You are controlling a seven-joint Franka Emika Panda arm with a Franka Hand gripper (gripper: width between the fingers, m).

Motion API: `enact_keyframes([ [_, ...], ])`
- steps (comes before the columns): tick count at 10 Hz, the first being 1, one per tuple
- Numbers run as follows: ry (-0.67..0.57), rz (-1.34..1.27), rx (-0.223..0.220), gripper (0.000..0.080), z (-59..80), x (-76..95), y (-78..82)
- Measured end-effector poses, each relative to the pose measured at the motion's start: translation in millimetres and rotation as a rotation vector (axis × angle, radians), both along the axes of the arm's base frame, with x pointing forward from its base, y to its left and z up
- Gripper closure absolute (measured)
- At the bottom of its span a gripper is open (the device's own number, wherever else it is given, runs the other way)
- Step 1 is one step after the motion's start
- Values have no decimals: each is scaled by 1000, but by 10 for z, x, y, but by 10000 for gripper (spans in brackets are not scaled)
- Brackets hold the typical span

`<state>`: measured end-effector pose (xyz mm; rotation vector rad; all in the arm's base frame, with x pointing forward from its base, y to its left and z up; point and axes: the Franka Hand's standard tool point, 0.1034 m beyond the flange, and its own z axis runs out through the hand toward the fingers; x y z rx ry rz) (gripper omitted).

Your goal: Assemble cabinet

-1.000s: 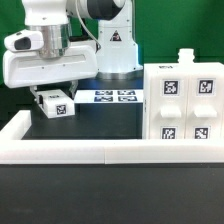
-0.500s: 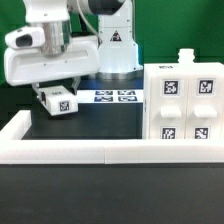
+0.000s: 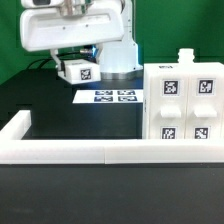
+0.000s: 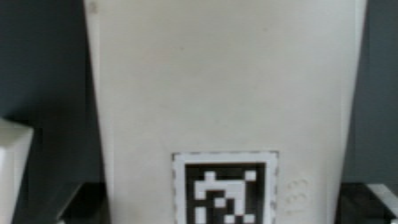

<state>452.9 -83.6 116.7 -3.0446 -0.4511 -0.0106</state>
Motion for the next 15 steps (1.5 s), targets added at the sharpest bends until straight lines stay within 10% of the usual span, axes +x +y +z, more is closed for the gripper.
enact_keyframes([
  [5,22,-134,-11,241,387,715,710],
  [11,27,-134,-12,240,355,724,717],
  [15,18,-141,-9,239,682,1015,1187],
])
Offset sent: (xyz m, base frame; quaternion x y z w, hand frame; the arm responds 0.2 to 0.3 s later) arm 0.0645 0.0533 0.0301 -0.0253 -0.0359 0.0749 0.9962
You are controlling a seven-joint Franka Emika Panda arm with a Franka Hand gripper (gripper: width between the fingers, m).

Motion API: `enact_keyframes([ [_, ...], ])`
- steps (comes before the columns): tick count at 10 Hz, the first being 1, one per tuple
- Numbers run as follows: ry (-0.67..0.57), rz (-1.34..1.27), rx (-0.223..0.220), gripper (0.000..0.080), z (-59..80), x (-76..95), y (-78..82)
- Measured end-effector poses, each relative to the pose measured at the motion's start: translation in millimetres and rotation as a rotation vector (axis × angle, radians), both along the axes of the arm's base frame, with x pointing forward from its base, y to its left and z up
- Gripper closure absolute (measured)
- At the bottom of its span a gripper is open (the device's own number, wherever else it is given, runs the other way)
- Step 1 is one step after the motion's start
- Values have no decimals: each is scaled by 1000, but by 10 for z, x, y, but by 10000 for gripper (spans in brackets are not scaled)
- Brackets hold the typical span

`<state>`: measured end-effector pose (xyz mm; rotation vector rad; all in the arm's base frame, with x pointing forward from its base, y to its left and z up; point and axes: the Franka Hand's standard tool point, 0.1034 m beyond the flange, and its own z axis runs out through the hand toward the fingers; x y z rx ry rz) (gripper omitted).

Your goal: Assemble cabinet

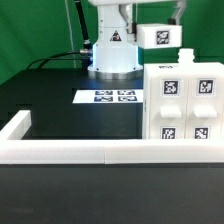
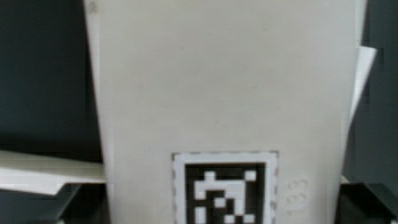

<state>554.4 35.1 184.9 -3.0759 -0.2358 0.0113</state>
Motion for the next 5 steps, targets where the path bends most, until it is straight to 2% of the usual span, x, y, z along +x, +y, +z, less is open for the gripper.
enact_keyframes([
  [1,-6,1,3,240,72,77,99],
  [3,-20,19,6,239,102,197,231],
  [5,-29,28,7,240,86,319,255],
])
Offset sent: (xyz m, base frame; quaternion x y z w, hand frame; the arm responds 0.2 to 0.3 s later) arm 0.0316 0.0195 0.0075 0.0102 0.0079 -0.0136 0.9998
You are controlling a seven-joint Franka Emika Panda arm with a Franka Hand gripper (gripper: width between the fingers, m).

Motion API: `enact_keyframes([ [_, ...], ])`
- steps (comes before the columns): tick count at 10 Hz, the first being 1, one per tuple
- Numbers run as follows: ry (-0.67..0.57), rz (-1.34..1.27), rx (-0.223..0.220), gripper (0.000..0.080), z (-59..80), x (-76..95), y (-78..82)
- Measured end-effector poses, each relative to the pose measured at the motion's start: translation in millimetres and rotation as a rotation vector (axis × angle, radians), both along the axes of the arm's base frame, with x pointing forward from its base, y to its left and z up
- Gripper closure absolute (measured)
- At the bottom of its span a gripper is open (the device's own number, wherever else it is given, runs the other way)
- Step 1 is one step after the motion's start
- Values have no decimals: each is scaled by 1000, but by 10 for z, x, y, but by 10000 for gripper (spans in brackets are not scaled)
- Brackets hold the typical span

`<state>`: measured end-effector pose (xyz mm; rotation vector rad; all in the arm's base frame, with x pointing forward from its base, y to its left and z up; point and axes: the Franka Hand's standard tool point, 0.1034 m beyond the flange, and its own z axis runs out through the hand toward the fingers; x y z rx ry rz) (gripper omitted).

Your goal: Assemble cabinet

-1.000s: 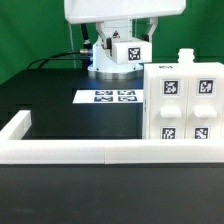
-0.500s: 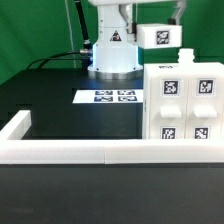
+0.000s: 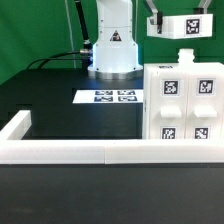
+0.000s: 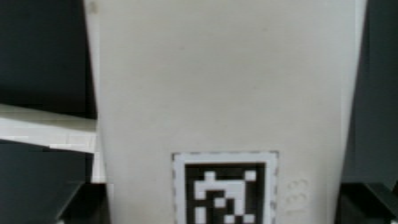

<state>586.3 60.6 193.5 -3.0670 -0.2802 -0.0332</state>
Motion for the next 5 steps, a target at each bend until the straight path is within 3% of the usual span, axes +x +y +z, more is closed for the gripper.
enact_keyframes([
  [5,8,-1,0,240,-146,220,13],
])
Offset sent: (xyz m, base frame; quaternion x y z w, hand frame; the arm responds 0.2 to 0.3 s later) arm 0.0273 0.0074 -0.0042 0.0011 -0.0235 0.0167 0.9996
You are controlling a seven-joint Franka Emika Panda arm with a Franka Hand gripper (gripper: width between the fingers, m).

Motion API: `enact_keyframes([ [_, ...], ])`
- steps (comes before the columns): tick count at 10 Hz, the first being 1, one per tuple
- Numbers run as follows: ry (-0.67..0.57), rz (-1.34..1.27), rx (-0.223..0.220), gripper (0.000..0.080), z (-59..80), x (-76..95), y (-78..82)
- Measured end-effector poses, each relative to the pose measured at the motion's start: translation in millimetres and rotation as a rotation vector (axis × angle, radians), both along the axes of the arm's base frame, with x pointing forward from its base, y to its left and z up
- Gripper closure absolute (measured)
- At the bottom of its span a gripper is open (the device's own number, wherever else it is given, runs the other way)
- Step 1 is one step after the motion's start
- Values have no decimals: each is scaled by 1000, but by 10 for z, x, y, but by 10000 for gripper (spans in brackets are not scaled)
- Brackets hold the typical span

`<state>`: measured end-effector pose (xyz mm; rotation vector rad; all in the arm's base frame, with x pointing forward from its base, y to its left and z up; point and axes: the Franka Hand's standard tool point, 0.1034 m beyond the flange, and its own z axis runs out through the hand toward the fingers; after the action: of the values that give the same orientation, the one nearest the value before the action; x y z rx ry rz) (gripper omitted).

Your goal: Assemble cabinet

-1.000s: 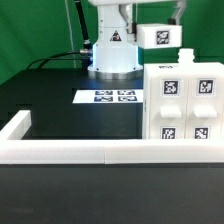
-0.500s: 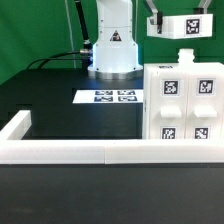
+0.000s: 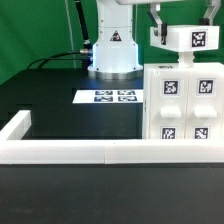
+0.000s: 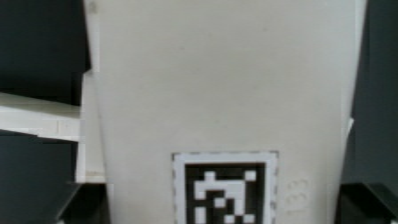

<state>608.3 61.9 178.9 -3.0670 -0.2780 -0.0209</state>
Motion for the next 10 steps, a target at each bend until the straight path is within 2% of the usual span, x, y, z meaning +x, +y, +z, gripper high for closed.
enact_keyframes([
  [4,-1,0,0,240,-3,7,20],
  [6,-9,10,3,239,0,78,87],
  [10,-7,11,2,240,-102,99,93],
])
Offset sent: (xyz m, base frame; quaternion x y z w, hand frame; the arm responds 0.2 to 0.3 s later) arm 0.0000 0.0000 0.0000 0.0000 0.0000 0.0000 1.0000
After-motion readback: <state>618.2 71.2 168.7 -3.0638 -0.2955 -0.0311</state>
